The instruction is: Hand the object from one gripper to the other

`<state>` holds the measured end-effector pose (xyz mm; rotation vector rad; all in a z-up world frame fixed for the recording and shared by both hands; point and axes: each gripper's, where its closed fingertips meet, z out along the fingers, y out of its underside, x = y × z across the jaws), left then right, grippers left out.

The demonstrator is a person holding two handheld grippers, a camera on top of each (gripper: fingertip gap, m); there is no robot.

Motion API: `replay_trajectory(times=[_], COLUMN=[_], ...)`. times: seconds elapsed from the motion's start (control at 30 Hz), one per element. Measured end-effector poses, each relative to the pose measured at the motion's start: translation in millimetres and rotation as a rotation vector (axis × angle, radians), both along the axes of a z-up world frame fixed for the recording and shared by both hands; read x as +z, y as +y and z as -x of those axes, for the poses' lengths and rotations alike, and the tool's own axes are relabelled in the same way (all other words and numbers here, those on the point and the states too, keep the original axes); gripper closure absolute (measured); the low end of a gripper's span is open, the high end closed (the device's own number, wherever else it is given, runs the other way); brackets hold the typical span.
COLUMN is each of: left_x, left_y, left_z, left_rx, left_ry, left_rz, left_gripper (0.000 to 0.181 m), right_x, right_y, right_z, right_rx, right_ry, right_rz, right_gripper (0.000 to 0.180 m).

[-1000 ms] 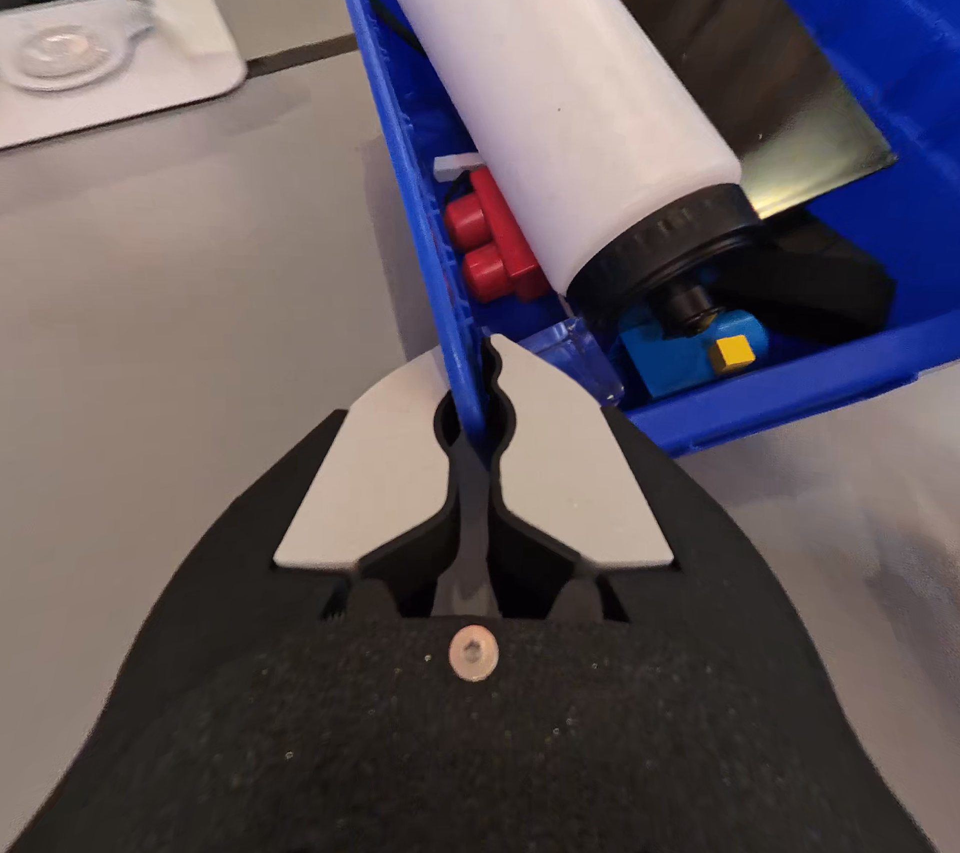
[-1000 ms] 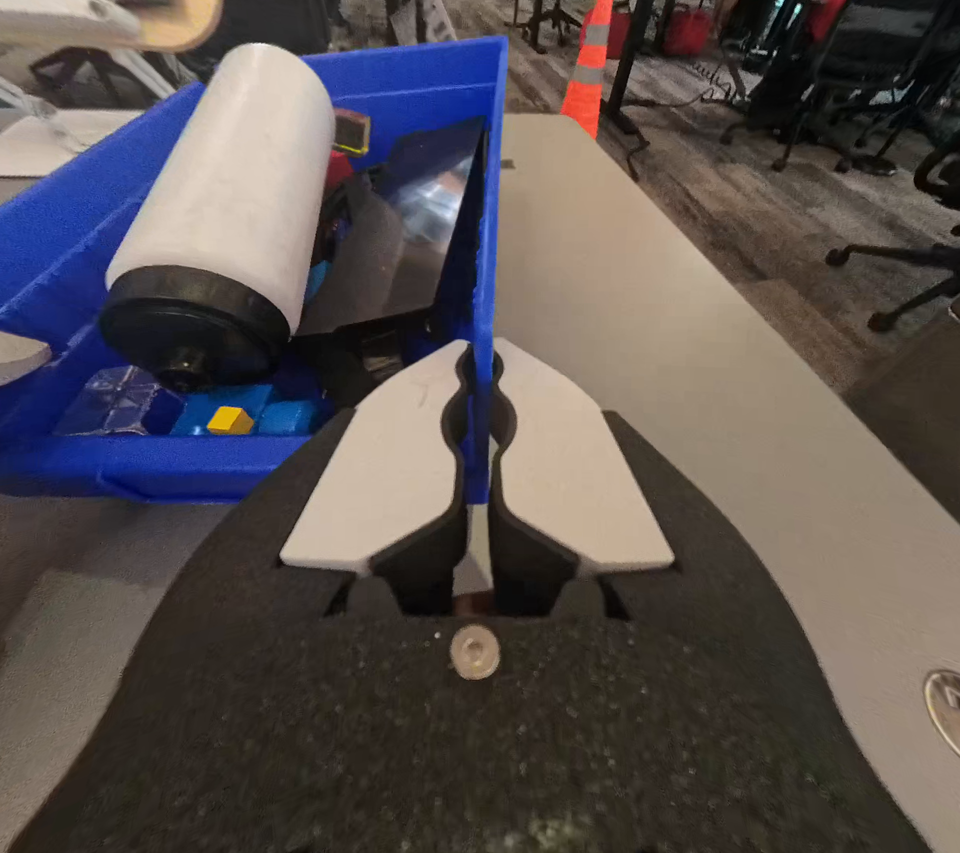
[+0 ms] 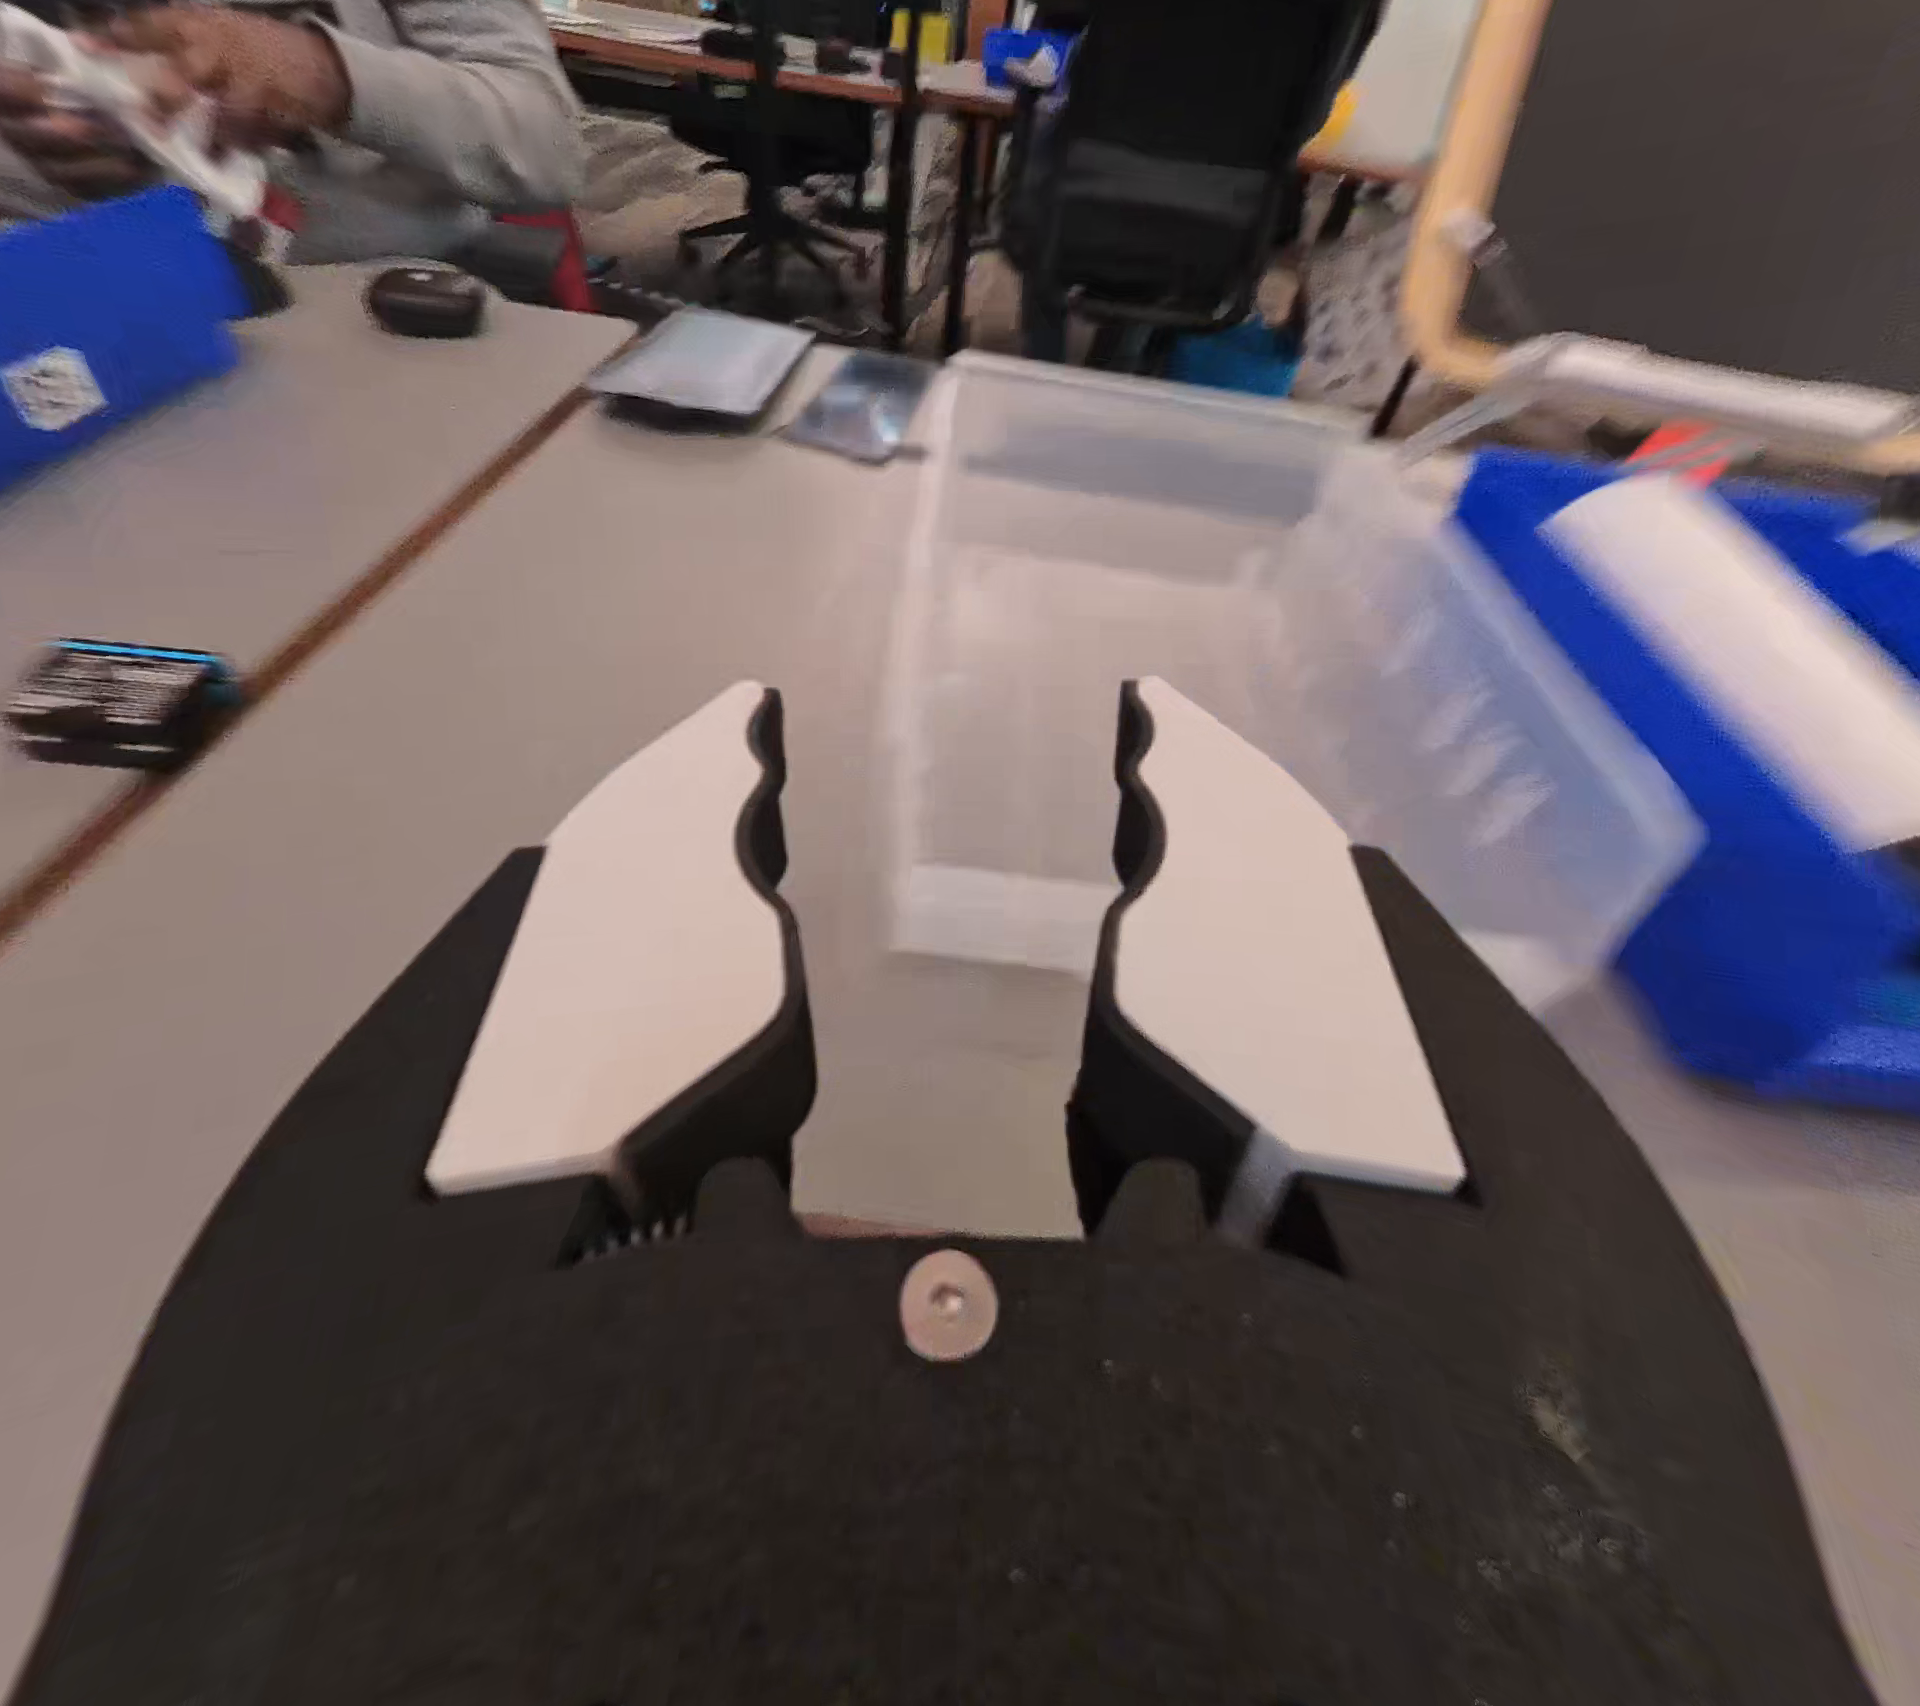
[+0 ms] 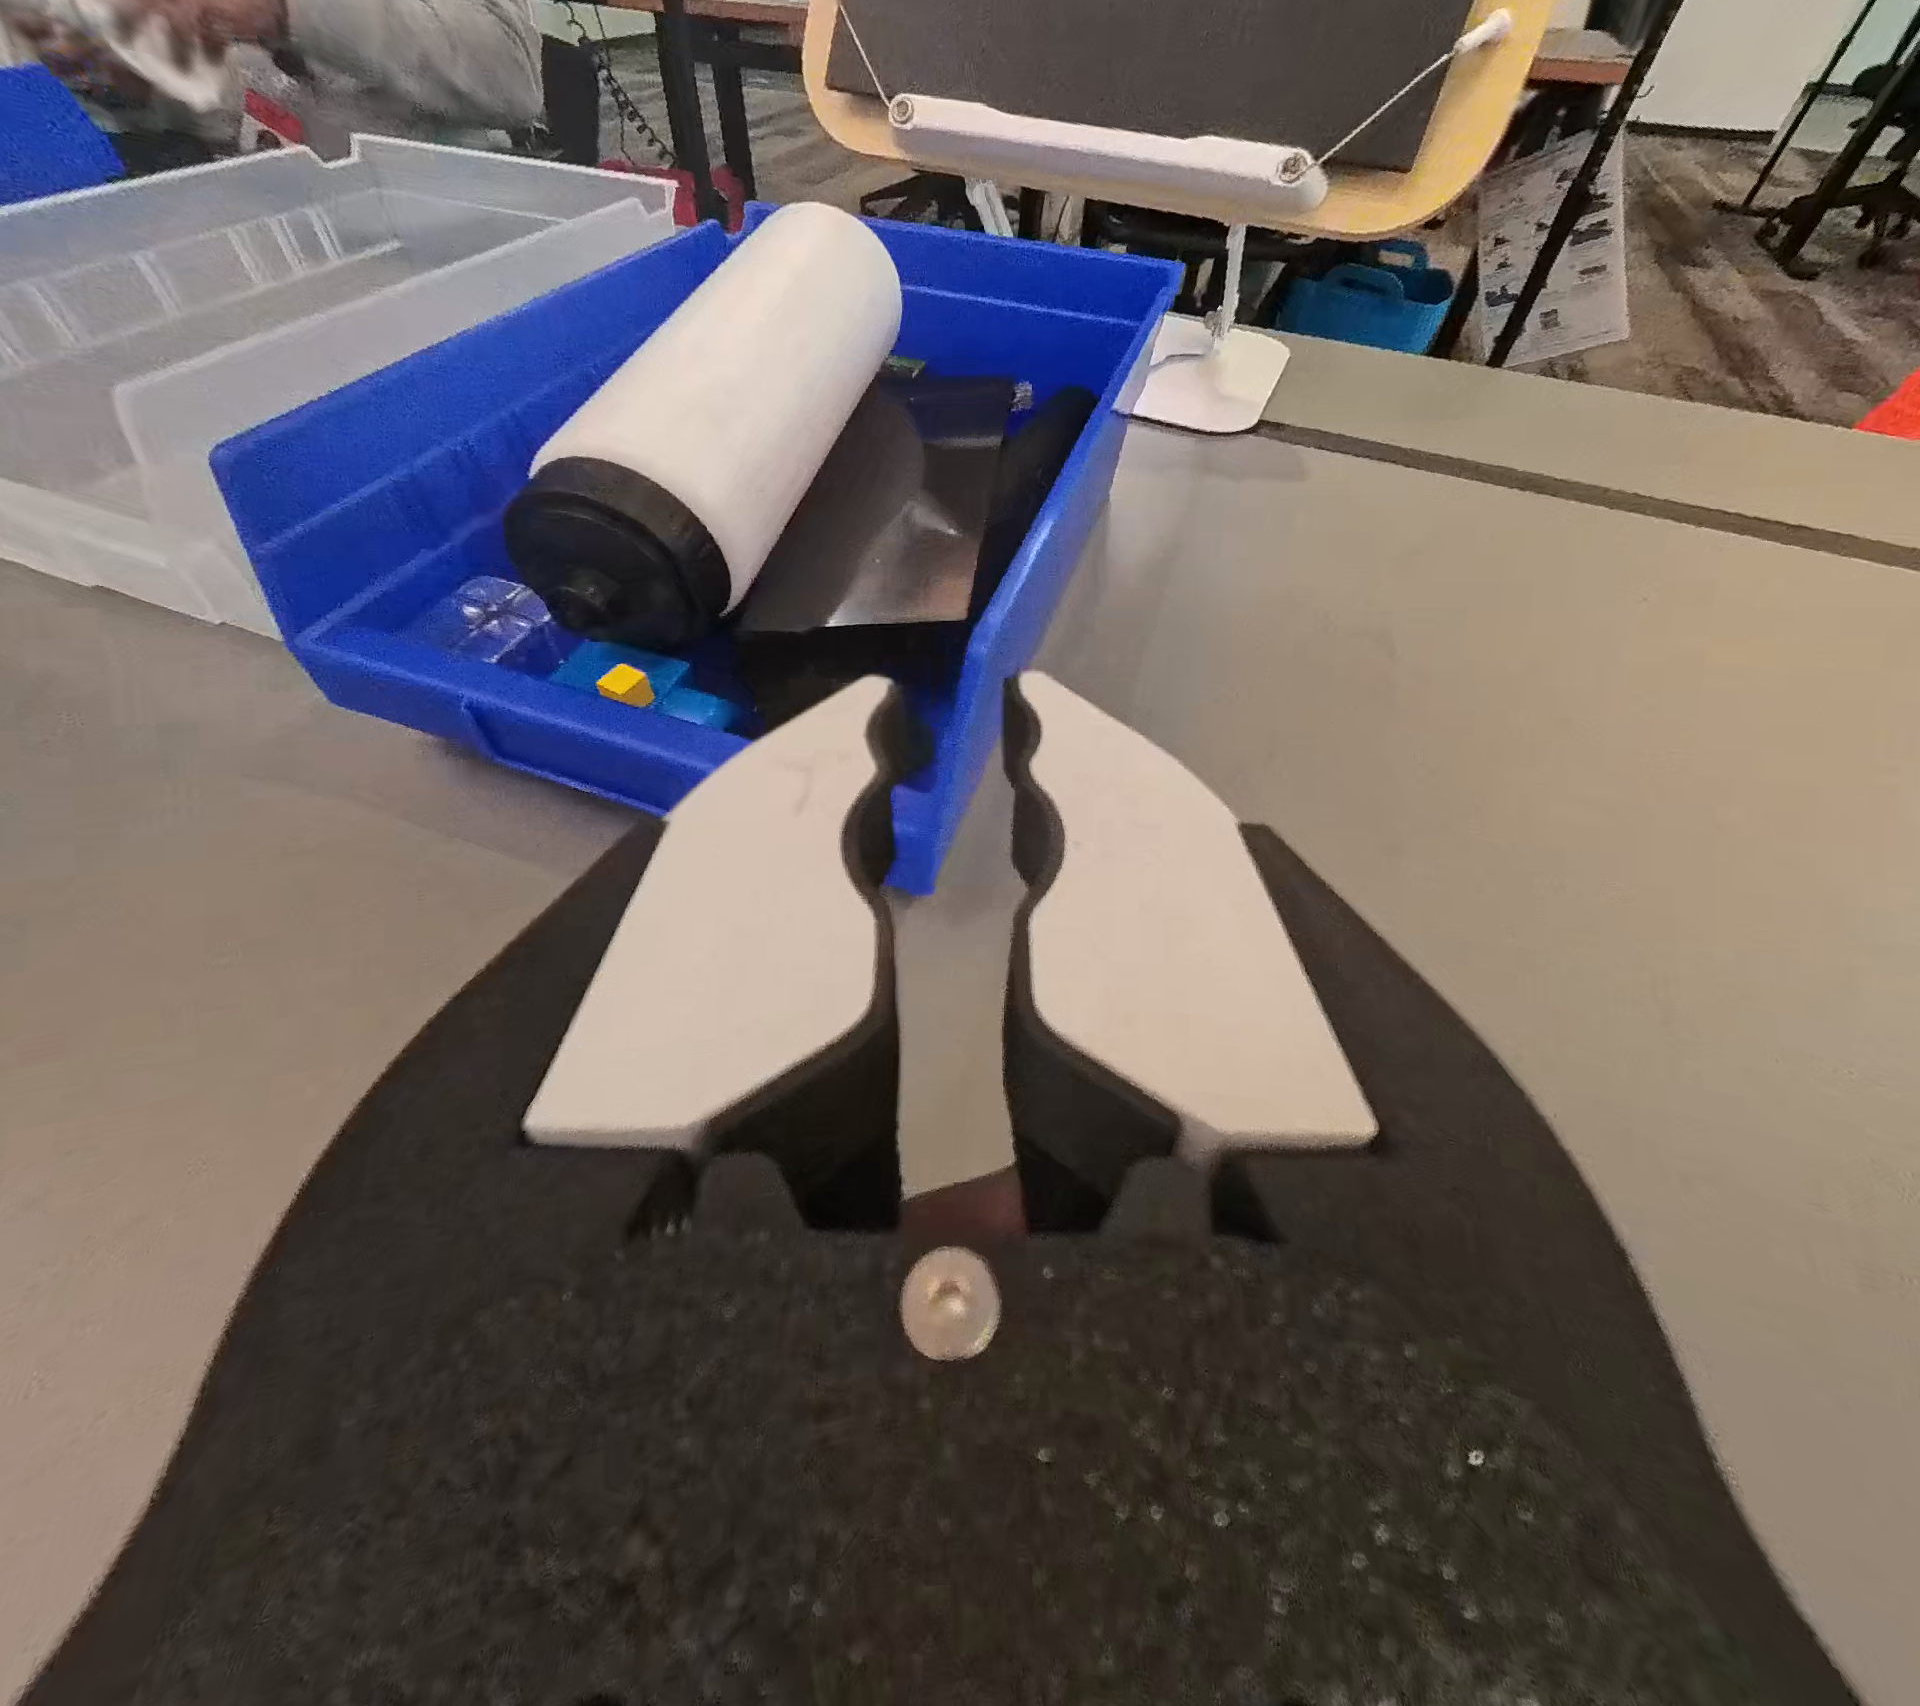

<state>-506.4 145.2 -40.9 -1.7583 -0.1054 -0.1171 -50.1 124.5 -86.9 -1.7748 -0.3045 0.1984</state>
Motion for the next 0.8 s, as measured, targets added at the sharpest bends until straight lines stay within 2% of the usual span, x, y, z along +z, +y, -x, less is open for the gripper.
replay_trajectory(times=[0.07, 0.1, 0.17, 0.23, 0.27, 0.3, 0.37, 0.43, 0.53, 0.6, 0.67, 0.8], left_x=[-29, -41, -53, -64, -73, -80, -83, -84, -84, -83, -82, -79], left_y=[9, 15, 29, 48, 56, 60, 62, 53, 23, 3, -10, -13], left_z=[31, 29, 13, 7, 4, 4, 7, 8, -1, -7, -8, -11], left_rx=[-0.053, -0.134, -0.274, -0.293, -0.303, -0.284, -0.233, -0.183, -0.14, -0.112, -0.087, -0.103], left_ry=[0.039, 0.013, -0.027, -0.059, -0.075, -0.083, -0.054, 0.053, 0.056, -0.012, -0.006, -0.019], left_rz=[0.098, 0.149, 0.16, 0.167, 0.202, 0.235, 0.273, 0.324, 0.358, 0.378, 0.383, 0.363], left_gripper=[0.117, 0.112, 0.112, 0.119, 0.136, 0.174, 0.177, 0.178, 0.178, 0.178, 0.178, 0.178], right_x=[0, 0, -2, -12, -19, -27, -43, -49, -35, -31, -41, -56], right_y=[-2, -4, -10, -16, -18, -22, -32, -38, -27, -3, 17, 34], right_z=[10, 21, 47, 75, 91, 109, 159, 208, 258, 265, 263, 263], right_rx=[0.014, 0.035, 0.077, 0.075, 0.064, 0.047, 0.101, 0.186, 0.23, 0.16, 0.092, 0.082], right_ry=[0.007, 0.008, -0.006, -0.04, -0.032, -0.019, -0.041, -0.11, -0.082, -0.07, -0.048, -0.043], right_rz=[-0.015, -0.018, -0.025, -0.019, 0.002, 0.037, 0.115, 0.153, 0.162, 0.181, 0.265, 0.324], right_gripper=[0.162, 0.162, 0.16, 0.16, 0.158, 0.156, 0.145, 0.141, 0.141, 0.14, 0.141, 0.16])
